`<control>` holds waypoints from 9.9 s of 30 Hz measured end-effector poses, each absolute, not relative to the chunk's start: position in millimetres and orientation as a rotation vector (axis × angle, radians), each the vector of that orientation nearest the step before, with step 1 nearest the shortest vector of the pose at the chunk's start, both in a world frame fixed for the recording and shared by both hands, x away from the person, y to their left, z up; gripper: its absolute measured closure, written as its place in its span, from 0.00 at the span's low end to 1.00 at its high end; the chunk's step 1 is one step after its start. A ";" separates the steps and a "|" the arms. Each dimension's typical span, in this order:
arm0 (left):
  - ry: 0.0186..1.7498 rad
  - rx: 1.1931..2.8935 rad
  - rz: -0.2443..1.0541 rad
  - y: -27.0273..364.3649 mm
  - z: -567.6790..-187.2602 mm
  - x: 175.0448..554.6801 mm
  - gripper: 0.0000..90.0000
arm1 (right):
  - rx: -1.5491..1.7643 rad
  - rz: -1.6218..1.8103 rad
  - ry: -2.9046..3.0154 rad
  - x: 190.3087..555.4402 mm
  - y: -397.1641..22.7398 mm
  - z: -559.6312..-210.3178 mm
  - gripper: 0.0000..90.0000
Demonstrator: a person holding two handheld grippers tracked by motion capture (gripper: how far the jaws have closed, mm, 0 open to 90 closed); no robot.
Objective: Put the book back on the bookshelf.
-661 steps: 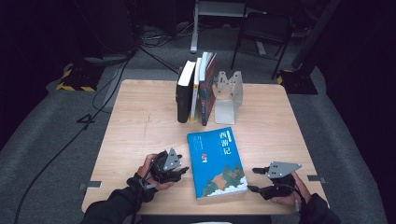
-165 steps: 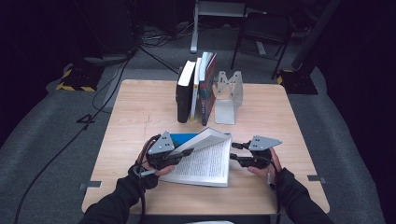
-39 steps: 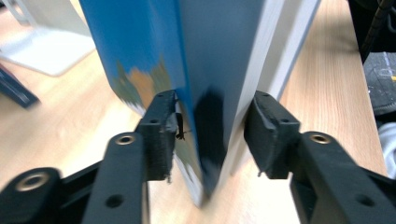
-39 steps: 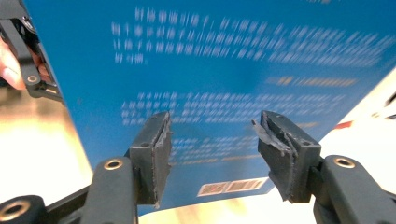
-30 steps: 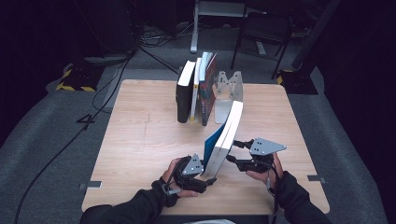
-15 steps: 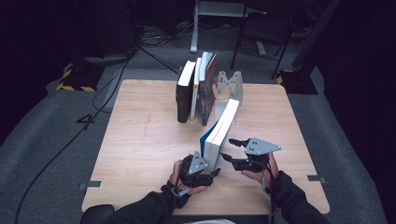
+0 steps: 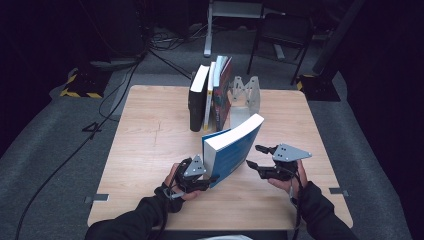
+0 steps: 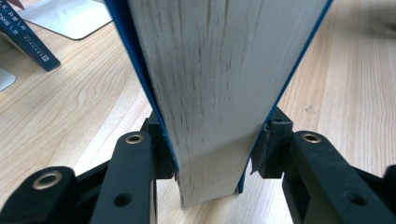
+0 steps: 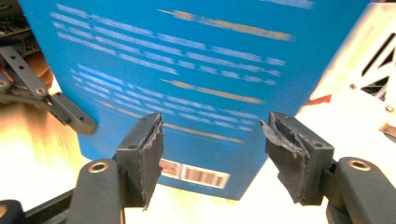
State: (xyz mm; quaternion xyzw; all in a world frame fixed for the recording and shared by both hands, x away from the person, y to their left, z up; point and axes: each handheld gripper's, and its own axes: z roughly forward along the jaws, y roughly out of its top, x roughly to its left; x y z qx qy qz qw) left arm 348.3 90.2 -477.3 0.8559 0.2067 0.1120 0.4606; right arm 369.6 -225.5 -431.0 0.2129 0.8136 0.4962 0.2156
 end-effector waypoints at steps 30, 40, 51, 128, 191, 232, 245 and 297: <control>0.356 2.211 0.192 142.7 -470.9 347.8 0.63 | 0.422 1.445 2.489 397.8 -187.7 -451.0 0.39; 0.368 2.149 0.274 144.5 -461.8 334.6 0.60 | 0.341 1.448 2.560 408.4 -176.4 -444.6 0.32; 0.470 2.048 0.322 145.2 -451.4 337.1 0.54 | 0.274 1.377 2.579 394.5 -193.0 -439.9 0.54; 0.647 2.313 0.317 139.5 -488.1 337.0 0.24 | 0.570 1.418 2.351 358.3 -220.8 -341.9 0.68; 0.689 2.292 0.254 153.0 -504.1 354.7 0.19 | 0.777 1.131 2.474 359.3 -244.2 -308.5 0.67; 0.687 2.292 0.252 153.0 -504.1 354.9 0.19 | 0.972 1.030 2.258 455.4 -206.0 -279.6 0.67; 0.684 2.292 0.252 153.1 -504.1 354.4 0.19 | 1.053 0.977 2.182 487.5 -189.4 -279.1 0.67; 0.672 2.295 0.247 153.6 -504.2 353.5 0.19 | 1.210 0.996 2.073 511.6 -205.1 -317.0 0.45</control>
